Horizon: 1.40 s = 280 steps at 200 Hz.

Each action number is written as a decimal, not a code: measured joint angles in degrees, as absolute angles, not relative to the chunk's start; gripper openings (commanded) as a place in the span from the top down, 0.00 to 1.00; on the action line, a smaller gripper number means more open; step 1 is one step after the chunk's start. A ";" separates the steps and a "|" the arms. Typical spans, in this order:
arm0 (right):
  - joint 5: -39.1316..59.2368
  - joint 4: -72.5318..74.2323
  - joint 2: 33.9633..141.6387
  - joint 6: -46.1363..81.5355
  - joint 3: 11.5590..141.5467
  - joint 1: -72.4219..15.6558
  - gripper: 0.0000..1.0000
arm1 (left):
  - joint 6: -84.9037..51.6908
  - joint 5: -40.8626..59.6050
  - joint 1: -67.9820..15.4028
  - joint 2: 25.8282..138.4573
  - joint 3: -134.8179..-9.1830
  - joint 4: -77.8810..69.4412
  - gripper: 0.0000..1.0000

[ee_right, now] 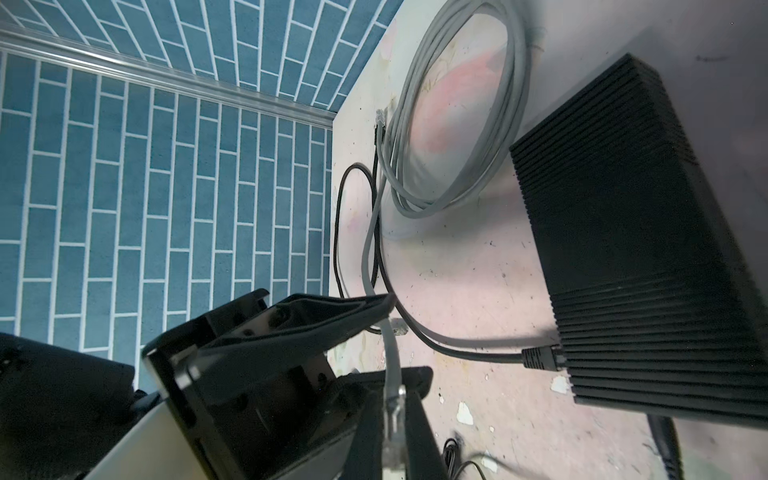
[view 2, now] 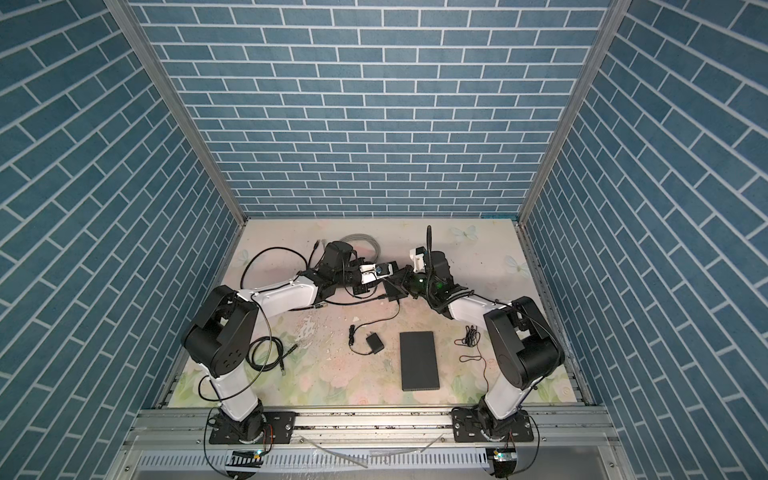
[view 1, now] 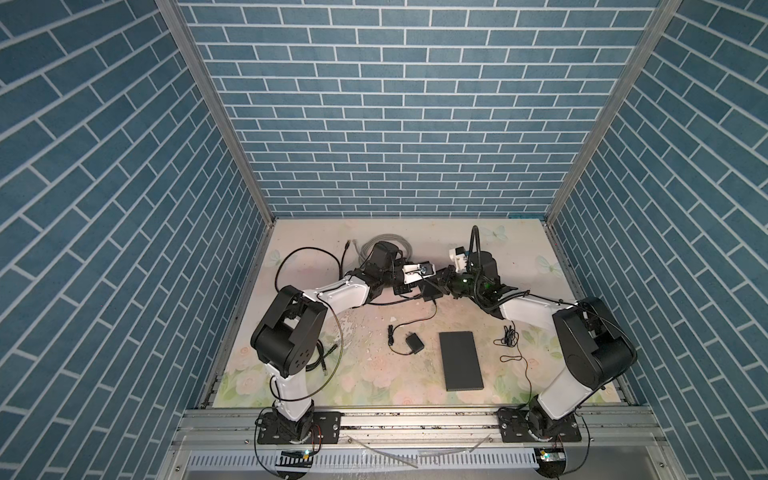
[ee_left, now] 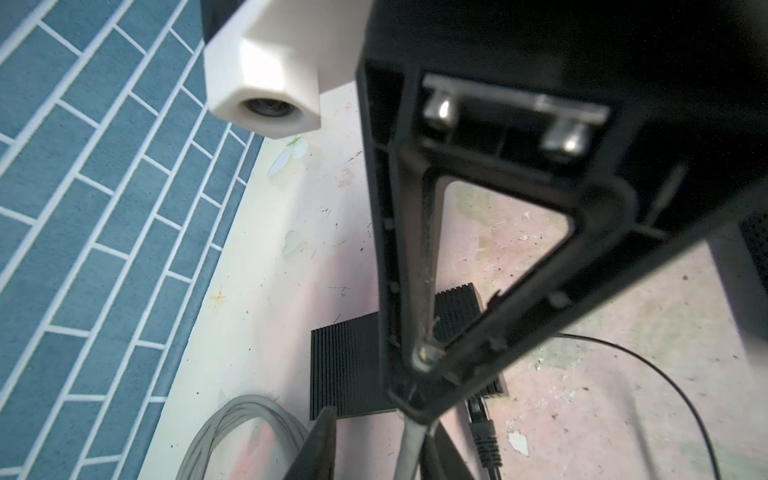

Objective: Insert the plug into the switch port

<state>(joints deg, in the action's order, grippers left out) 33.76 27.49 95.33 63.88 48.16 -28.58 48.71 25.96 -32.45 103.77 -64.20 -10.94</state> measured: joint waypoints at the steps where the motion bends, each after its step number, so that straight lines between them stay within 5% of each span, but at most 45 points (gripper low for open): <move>1: 33.76 27.51 95.33 63.92 48.16 -28.60 1.00 | 48.71 25.96 -32.45 103.77 -64.18 -10.96 0.66; 116: 33.85 29.67 95.81 67.16 48.14 -28.58 1.00 | 50.39 29.26 -32.05 103.77 -63.61 -11.16 1.00; 185: 34.13 27.53 95.39 65.89 47.29 -26.15 0.72 | 53.84 32.40 -30.92 103.83 -64.53 -3.90 1.00; 280: 23.22 4.75 91.00 45.52 51.11 -21.41 0.65 | 55.24 22.28 -31.70 112.36 -75.92 15.44 1.00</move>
